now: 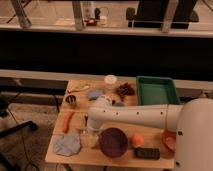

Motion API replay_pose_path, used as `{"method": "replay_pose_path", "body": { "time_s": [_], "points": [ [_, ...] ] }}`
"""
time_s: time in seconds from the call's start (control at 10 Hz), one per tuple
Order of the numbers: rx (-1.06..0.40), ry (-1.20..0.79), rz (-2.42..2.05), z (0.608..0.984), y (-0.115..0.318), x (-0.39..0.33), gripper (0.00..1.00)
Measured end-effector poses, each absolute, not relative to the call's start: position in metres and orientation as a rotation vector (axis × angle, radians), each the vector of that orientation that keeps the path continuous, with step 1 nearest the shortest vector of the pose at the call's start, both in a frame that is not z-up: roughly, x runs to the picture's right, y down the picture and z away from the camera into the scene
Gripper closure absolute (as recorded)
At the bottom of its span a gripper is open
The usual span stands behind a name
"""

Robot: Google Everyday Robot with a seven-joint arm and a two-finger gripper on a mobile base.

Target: Place fork in paper cup

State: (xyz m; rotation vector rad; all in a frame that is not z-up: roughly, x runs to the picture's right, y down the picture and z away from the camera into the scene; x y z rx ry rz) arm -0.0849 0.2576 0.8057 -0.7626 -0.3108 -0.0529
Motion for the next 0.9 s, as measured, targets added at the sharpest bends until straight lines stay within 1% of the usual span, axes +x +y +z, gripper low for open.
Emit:
{"method": "replay_pose_path", "body": {
  "time_s": [0.9],
  "points": [
    [-0.761, -0.315, -0.07, 0.8106, 0.254, -0.0886, 0.34]
  ]
}}
